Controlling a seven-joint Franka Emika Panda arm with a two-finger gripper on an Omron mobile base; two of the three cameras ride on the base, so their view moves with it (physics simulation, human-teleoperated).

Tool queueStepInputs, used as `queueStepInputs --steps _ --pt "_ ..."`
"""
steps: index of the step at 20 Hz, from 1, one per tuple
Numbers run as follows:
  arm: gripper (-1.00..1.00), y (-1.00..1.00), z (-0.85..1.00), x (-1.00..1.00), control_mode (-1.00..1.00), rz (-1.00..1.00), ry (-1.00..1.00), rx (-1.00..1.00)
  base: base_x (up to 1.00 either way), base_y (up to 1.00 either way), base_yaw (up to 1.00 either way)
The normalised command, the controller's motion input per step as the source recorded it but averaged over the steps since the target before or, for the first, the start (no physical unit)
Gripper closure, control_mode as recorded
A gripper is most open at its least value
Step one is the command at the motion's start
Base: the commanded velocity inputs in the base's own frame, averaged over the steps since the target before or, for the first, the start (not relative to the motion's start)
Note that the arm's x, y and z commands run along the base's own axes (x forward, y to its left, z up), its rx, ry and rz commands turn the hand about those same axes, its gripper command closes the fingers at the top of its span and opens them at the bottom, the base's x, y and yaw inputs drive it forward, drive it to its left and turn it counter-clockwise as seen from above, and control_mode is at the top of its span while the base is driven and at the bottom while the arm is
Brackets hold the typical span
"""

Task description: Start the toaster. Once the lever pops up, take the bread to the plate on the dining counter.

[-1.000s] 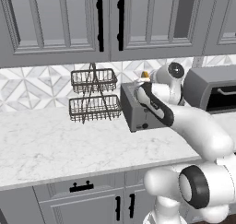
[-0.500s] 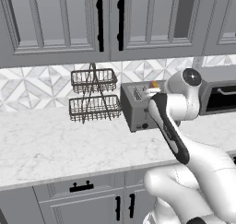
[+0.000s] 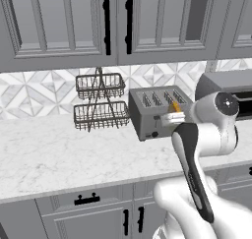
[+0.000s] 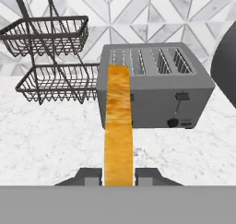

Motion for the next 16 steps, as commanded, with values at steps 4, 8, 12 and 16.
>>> queueStepInputs --steps 4,8,12,16 --pt "1.00 -0.06 0.00 -0.79 -1.00 -0.02 0.00 -0.03 0.00 0.00 0.00" --pt "1.00 -0.11 0.13 -0.63 -1.00 -0.01 0.00 -0.01 0.00 0.00 0.00" --pt "1.00 -0.11 0.00 -0.65 -1.00 0.00 -0.01 0.00 0.00 0.00 0.00" --pt "1.00 0.00 0.00 -0.51 -1.00 0.00 -0.07 0.00 0.00 0.00 0.00"
